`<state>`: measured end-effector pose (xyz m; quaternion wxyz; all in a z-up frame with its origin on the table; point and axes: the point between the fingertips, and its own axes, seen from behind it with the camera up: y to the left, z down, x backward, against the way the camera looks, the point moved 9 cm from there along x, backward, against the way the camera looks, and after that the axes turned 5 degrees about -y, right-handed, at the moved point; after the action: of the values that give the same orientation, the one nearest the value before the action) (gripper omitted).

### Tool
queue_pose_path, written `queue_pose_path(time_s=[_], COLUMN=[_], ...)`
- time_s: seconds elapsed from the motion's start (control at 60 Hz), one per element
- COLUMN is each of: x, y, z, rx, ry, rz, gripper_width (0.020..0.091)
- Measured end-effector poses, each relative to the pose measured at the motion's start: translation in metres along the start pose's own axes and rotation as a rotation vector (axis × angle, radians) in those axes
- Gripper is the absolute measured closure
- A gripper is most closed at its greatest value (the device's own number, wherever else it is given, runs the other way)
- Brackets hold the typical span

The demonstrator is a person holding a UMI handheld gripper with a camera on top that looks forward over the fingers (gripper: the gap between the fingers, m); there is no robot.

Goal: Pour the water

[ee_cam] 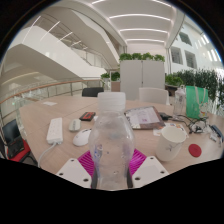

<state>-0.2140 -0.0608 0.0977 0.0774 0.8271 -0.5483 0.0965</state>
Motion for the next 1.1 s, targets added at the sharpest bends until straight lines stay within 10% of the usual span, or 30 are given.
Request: queue_pose_path(time_s=[0.6,1.1], x=[-0.049,-0.04], y=[-0.051,-0.056], z=[-0.122,-0.123], rx=[-2.069,-1.901], ry=[-0.076,-0.016], rz=[-0.408,-0.499], gripper_width=[0.0705,0.0704])
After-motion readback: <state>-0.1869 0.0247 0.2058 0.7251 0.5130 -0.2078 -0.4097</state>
